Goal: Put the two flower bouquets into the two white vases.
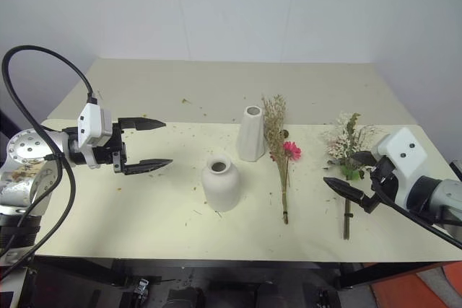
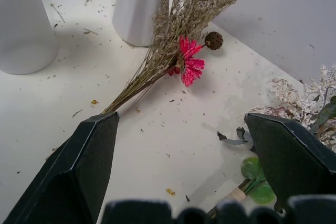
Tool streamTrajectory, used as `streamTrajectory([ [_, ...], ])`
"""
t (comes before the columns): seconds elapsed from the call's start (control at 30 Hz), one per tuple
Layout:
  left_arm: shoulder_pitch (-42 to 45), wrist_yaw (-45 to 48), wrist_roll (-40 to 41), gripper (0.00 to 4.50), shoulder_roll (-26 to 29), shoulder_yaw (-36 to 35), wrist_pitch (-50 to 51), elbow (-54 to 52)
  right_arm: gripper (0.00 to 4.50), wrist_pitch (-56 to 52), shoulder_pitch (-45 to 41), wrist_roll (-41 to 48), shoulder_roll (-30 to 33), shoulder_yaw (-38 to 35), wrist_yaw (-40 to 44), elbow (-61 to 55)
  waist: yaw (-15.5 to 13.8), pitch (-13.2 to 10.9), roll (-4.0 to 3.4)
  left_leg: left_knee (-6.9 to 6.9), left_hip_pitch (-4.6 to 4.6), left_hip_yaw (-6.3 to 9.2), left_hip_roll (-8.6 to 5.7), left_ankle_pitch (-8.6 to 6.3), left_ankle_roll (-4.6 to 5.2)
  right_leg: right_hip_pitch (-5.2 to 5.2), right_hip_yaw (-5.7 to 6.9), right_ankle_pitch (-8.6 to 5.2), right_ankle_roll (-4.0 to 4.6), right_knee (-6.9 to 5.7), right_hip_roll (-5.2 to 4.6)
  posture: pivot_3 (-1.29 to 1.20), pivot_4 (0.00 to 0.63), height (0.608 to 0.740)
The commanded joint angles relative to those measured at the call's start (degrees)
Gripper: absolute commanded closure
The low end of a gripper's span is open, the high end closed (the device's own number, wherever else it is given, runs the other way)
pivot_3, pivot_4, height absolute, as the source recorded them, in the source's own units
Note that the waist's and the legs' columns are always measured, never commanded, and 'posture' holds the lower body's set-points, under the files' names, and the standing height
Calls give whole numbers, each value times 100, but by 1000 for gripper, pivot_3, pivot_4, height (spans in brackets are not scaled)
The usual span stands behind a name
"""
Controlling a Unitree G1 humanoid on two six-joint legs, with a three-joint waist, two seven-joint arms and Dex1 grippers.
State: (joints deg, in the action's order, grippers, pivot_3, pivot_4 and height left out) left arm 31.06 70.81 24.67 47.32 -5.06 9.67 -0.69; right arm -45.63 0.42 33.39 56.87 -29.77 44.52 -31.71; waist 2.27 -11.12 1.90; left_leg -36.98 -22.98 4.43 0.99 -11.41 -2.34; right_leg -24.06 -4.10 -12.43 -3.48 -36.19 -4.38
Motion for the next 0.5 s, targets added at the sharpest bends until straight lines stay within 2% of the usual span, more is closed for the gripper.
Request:
streamTrajectory([
  [0.03, -13, -41, 18, 16, 106, -208, -97, -112, 0, -152, -70, 103, 16, -122, -119, -166, 1, 0, 0, 0, 2, 0, 0, 0, 0, 0, 0, 0, 0, -1, 0, 0, 150, 740],
  [0.5, 45, 51, -22, 16, 69, -97, -138, -73, 0, -669, -212, 332, 150, -119, -246, -155, 10, 0, 0, 0, 2, 0, 0, 0, 0, 0, 0, 0, 0, -1, 1, 0, 150, 740],
])
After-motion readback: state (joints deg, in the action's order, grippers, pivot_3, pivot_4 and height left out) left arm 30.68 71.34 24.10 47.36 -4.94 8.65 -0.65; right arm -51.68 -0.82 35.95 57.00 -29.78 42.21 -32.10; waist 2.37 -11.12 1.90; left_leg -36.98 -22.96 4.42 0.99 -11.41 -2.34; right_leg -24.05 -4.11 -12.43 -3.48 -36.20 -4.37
